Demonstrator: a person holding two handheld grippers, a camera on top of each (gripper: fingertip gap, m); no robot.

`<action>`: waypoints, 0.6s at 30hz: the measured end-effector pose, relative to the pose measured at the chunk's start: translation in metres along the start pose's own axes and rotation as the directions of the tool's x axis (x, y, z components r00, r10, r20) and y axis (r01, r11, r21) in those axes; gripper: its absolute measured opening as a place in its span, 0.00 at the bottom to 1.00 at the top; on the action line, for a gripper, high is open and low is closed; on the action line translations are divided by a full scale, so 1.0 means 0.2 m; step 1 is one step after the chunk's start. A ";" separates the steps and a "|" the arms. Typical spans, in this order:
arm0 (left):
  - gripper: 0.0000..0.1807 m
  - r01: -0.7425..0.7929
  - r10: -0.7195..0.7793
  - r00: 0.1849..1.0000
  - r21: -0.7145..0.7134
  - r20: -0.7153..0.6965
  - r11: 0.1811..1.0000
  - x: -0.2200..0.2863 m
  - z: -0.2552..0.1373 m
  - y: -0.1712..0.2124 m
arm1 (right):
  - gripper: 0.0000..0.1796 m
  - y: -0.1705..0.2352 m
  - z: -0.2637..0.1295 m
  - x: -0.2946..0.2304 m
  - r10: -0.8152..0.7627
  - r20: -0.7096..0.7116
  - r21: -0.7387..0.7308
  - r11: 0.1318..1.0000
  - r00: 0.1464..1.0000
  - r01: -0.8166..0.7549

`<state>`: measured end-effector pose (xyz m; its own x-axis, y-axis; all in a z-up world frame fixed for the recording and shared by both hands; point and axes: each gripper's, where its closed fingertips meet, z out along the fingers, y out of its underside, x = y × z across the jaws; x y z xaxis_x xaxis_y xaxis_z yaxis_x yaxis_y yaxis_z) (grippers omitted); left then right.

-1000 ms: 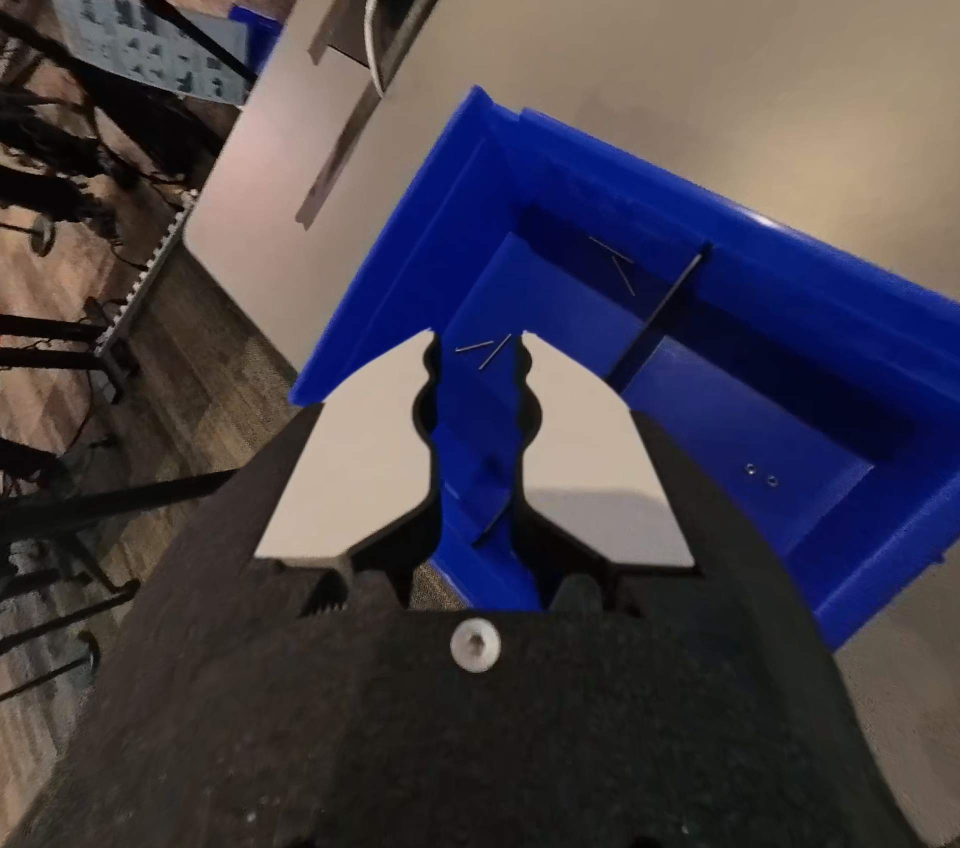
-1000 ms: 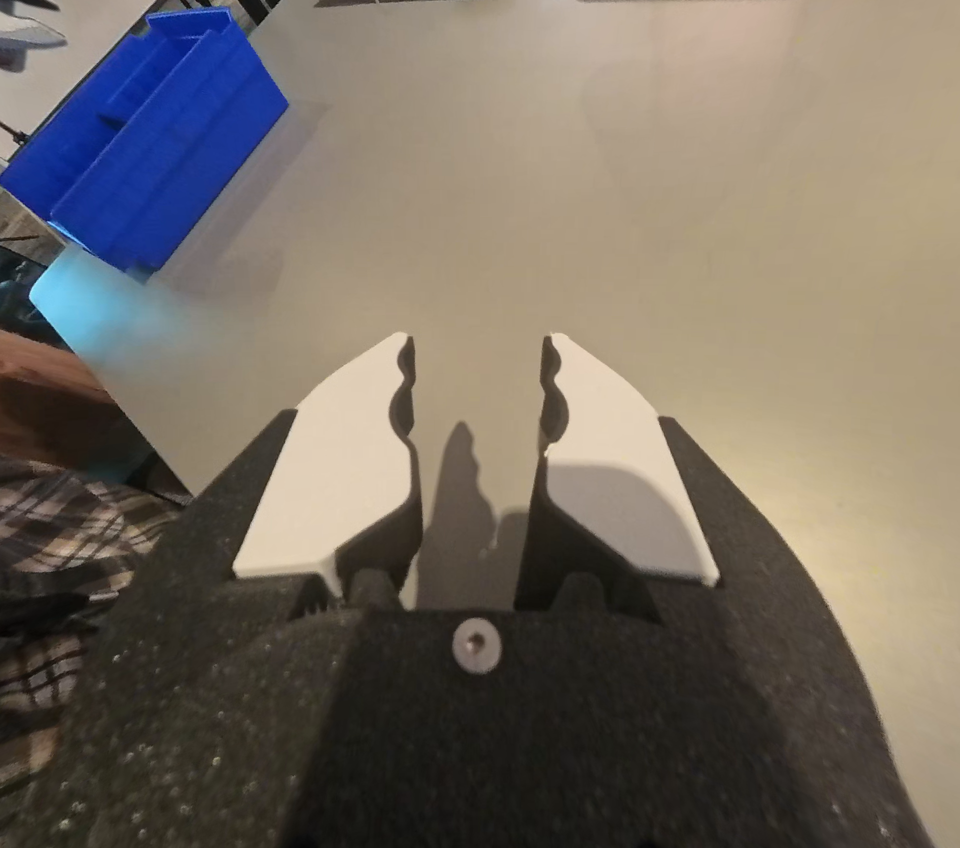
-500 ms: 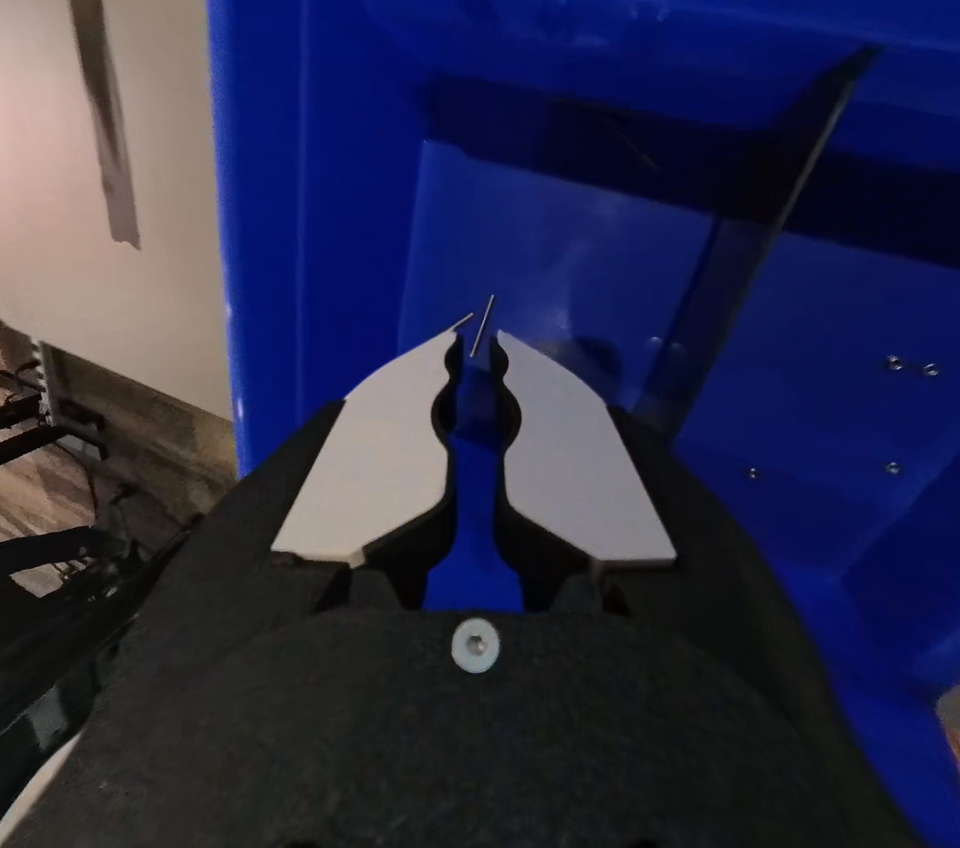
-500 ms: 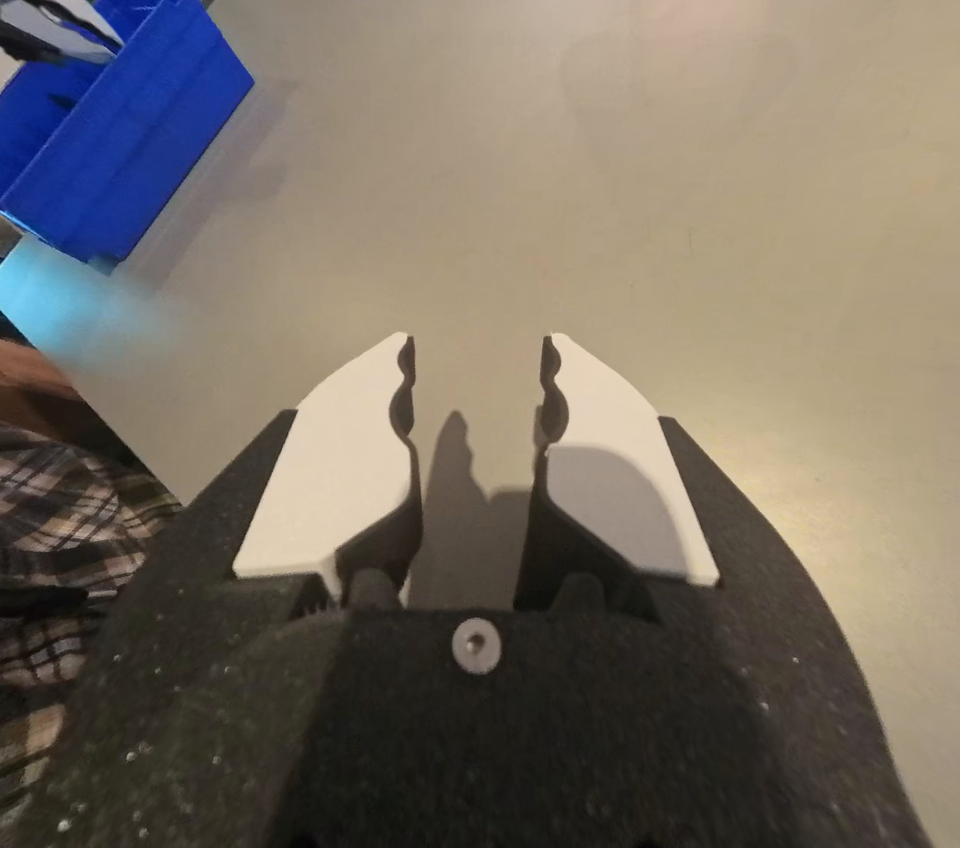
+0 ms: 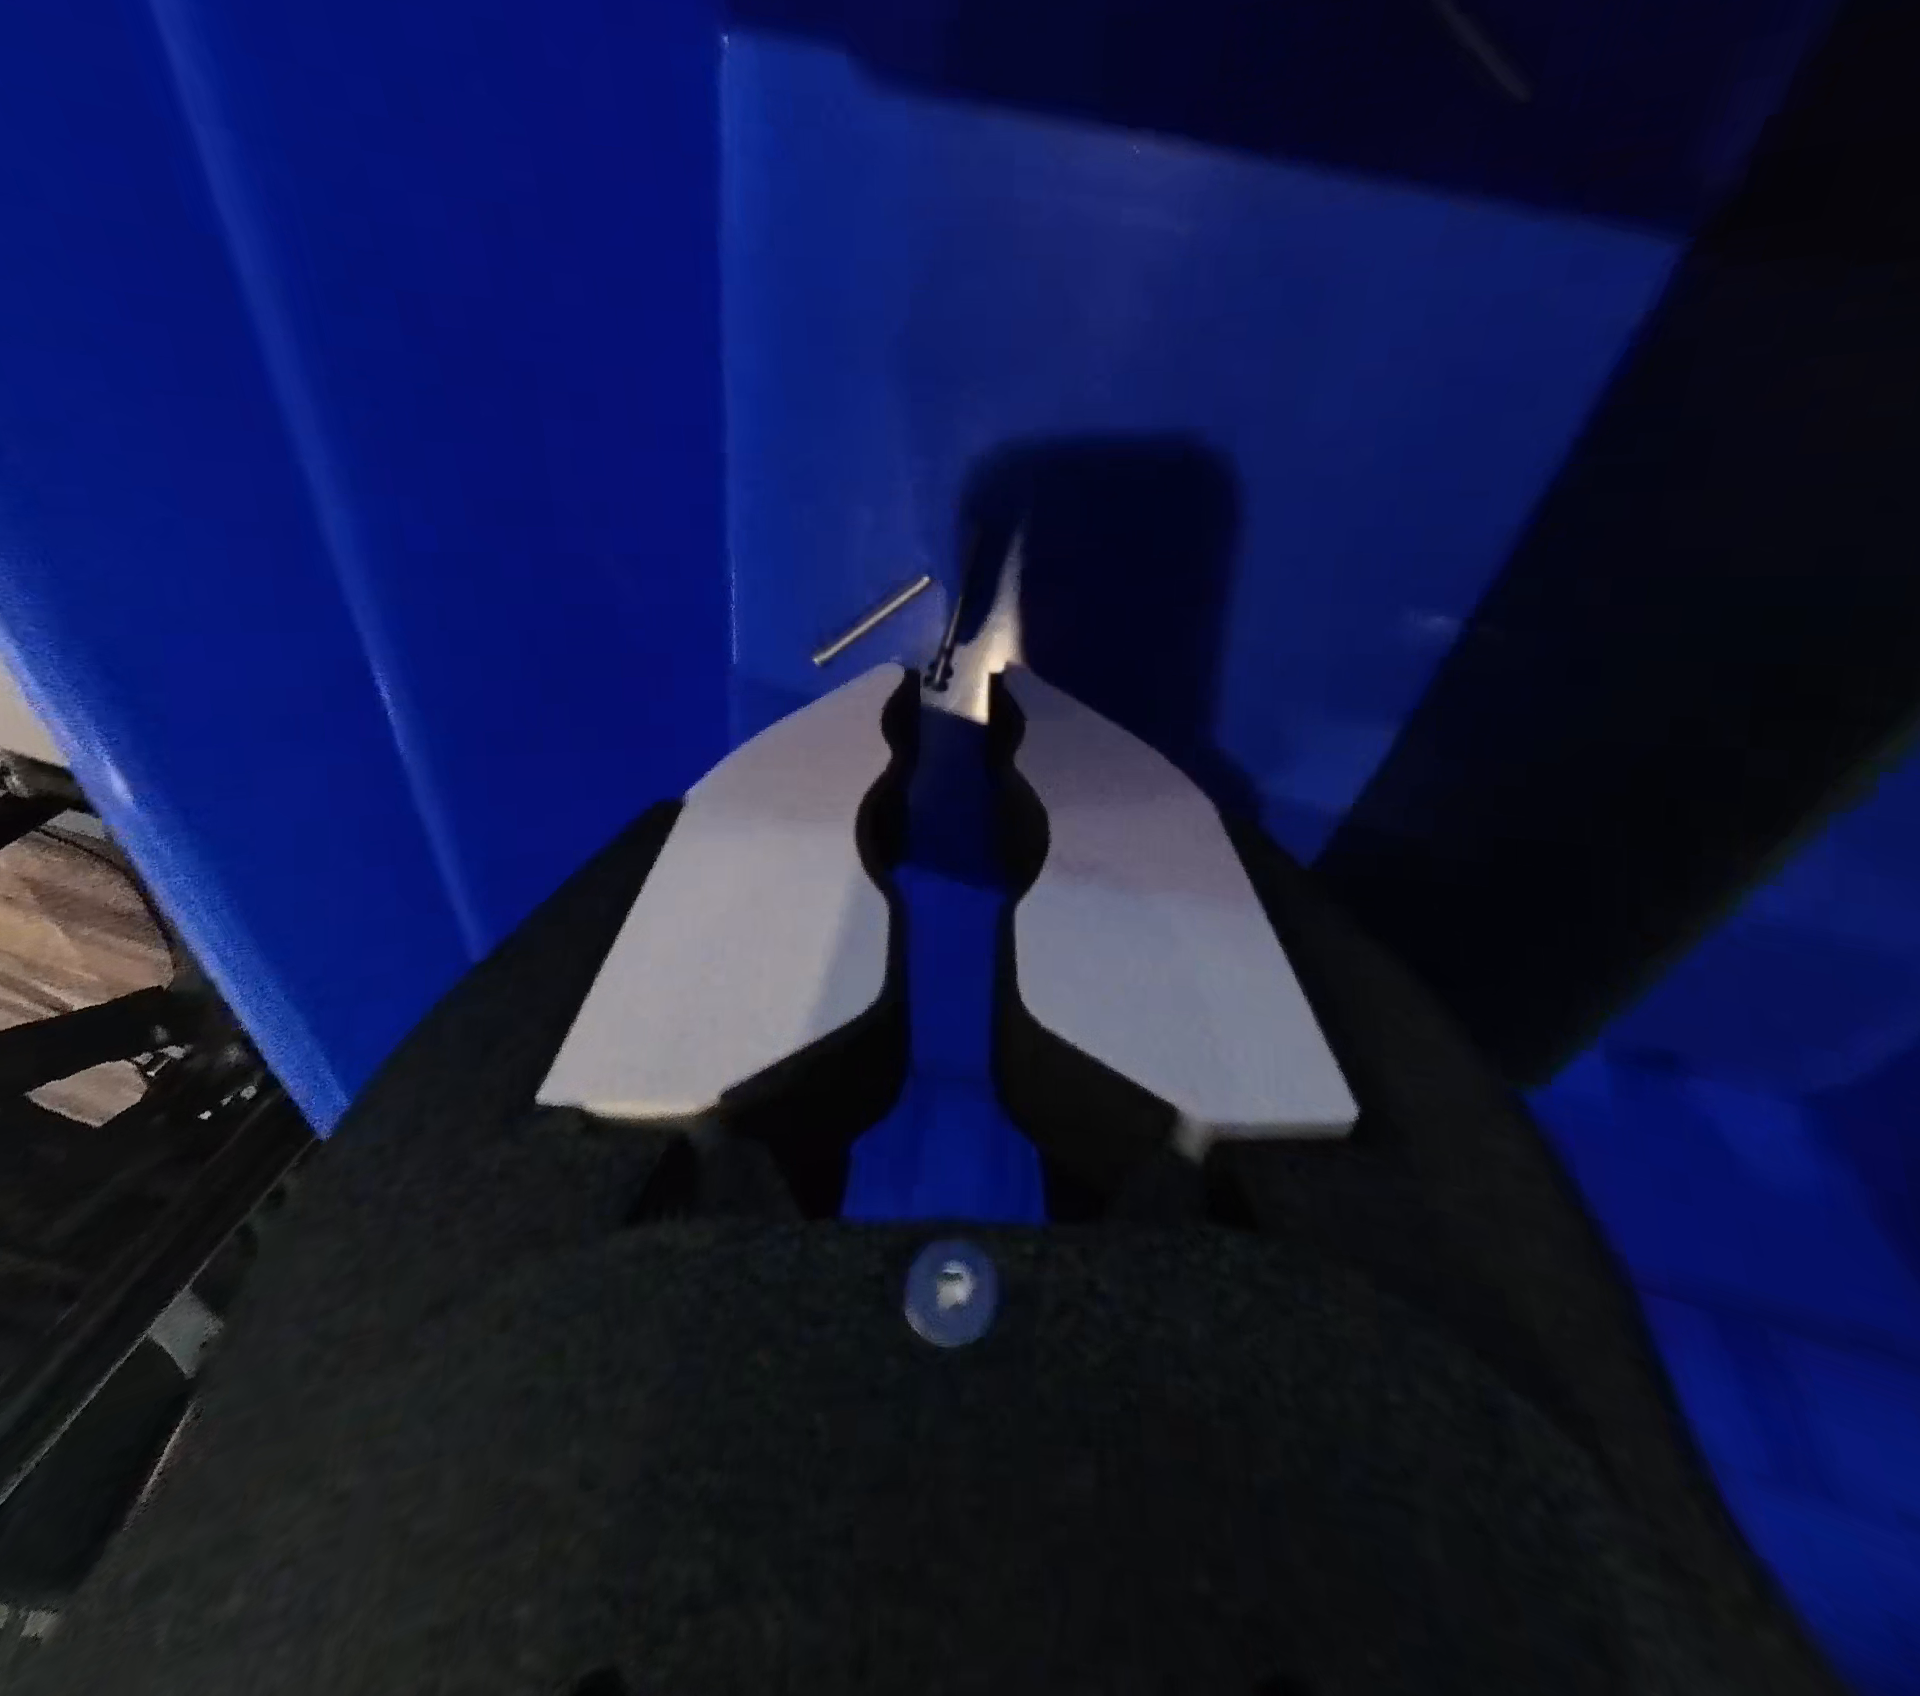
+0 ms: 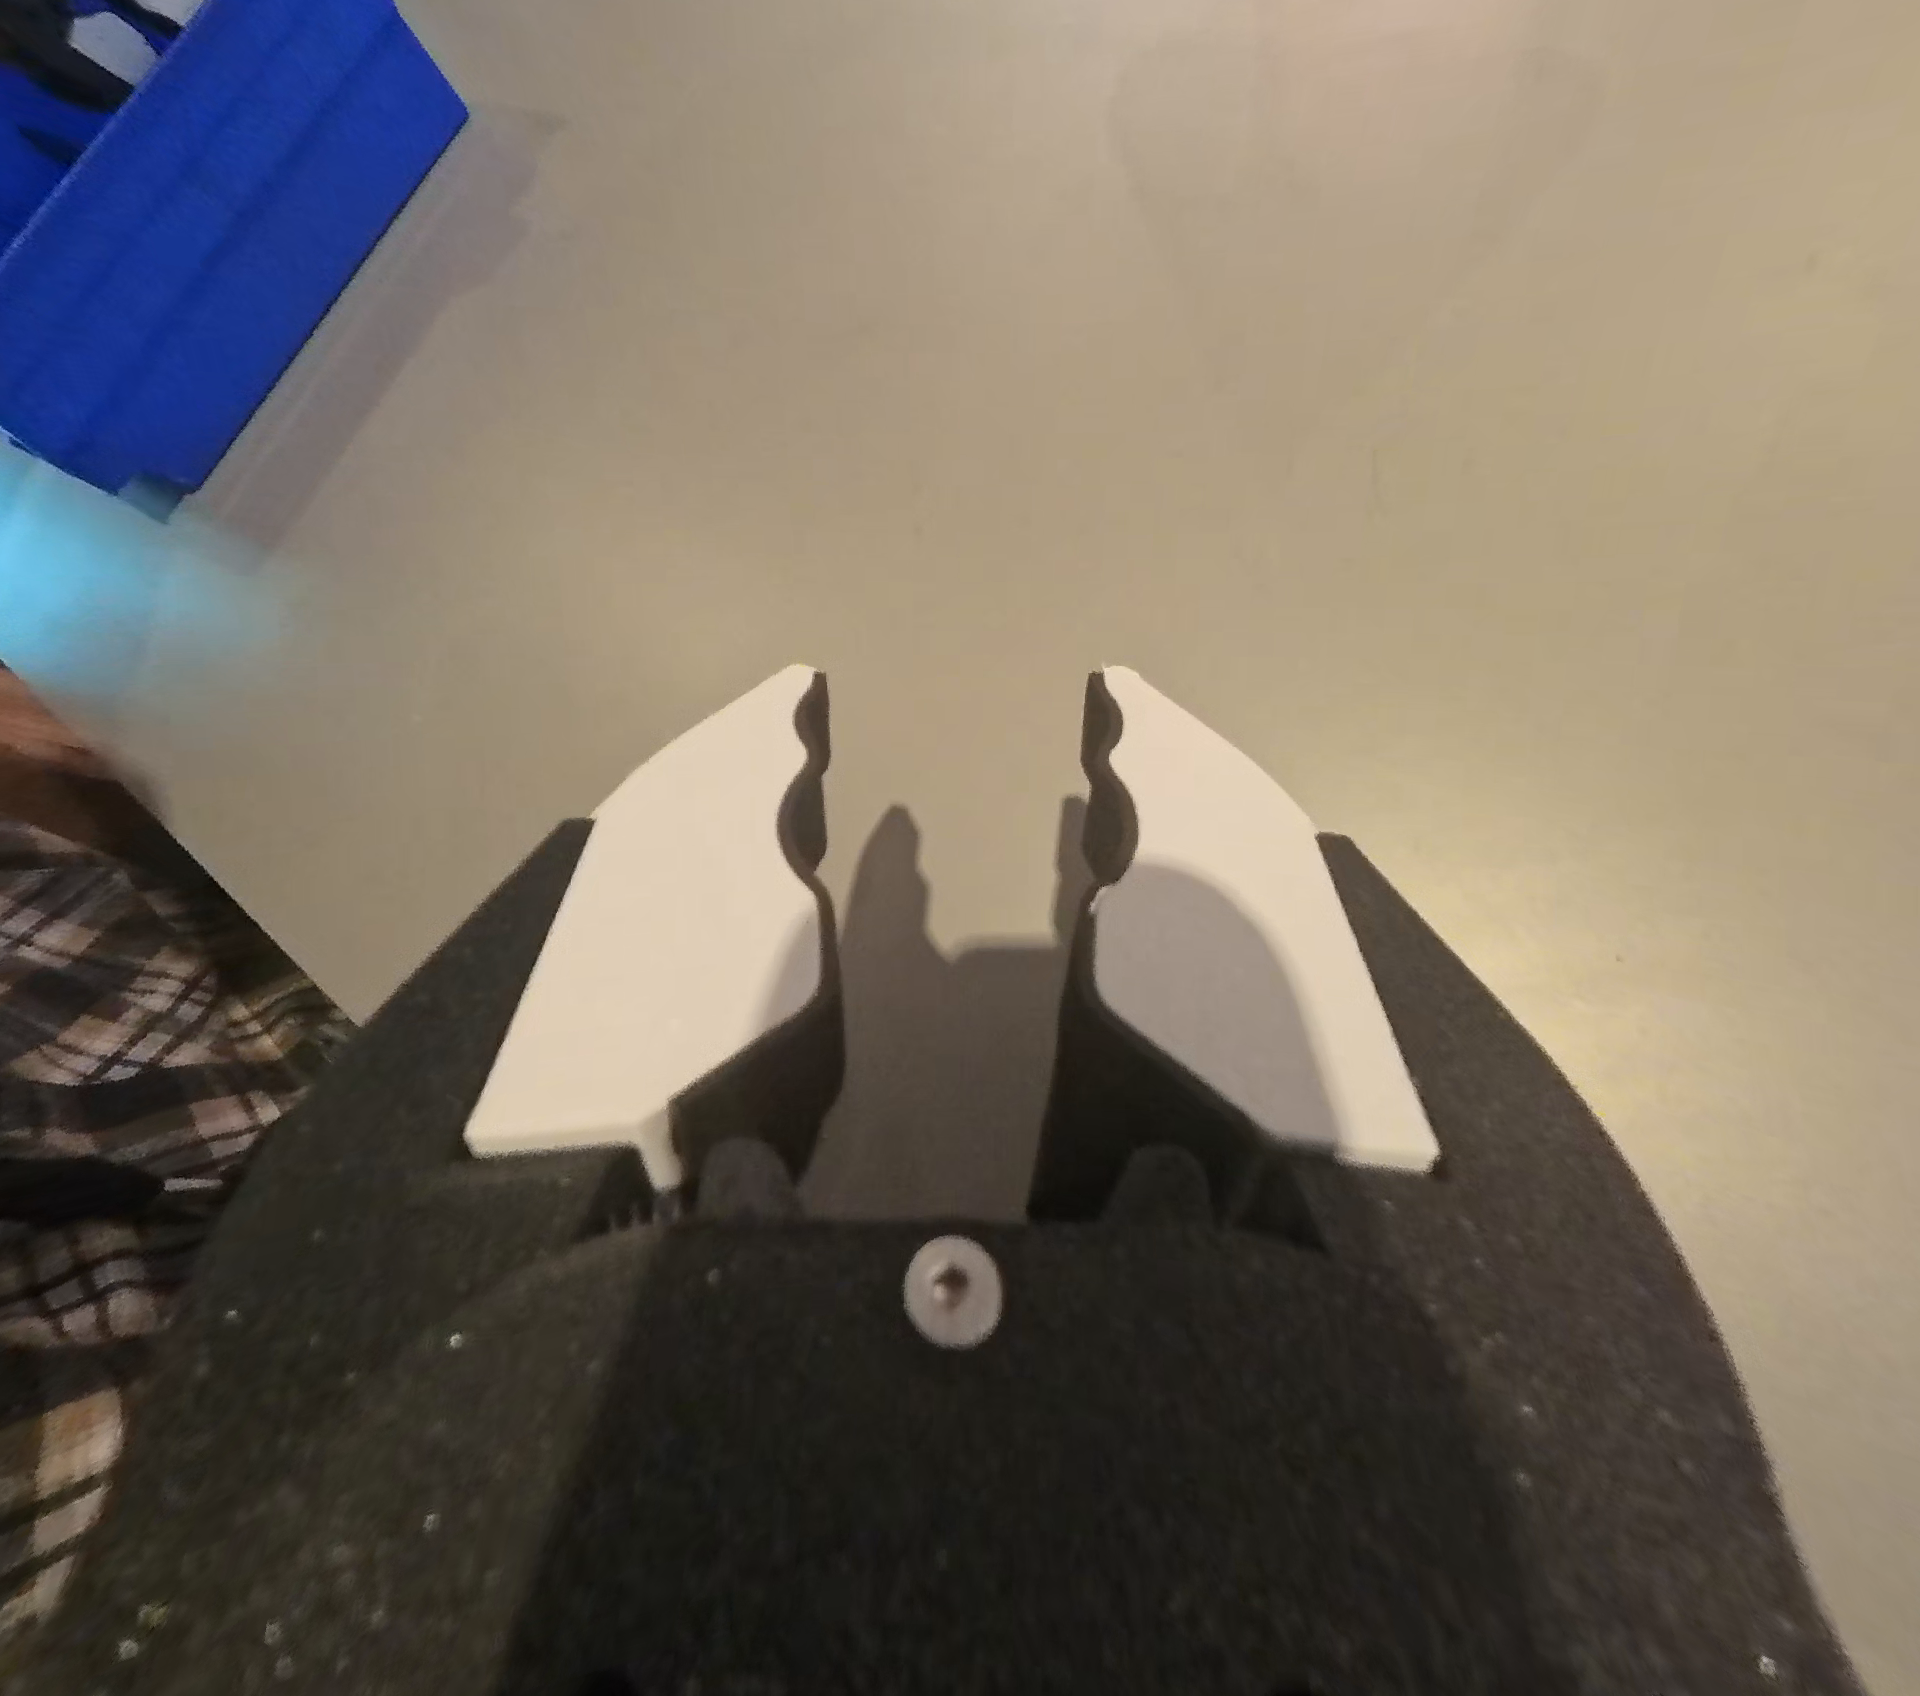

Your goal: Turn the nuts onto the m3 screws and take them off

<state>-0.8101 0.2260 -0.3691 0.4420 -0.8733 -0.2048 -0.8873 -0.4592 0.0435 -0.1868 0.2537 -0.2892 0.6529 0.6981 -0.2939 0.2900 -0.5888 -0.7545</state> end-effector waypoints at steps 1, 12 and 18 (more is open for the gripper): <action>0.07 -0.003 0.003 1.000 -0.001 -0.001 1.000 0.00 0.00 0.00 | 0.26 0.00 0.00 0.00 -0.002 0.000 -0.002 1.000 1.000 0.002; 0.08 -0.015 0.013 0.999 -0.047 -0.038 0.999 0.00 0.06 0.02 | 0.26 0.01 -0.01 0.00 -0.005 -0.012 -0.012 1.000 1.000 0.005; 0.08 -0.027 0.023 0.999 -0.086 -0.045 0.996 0.00 0.08 0.04 | 0.26 0.01 0.00 -0.01 -0.009 -0.007 -0.018 1.000 1.000 0.009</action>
<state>-0.8184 0.2248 -0.3843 0.4269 -0.8902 -0.1593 -0.8843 -0.4478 0.1325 -0.1876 0.2508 -0.2910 0.6550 0.7007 -0.2828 0.3086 -0.5896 -0.7464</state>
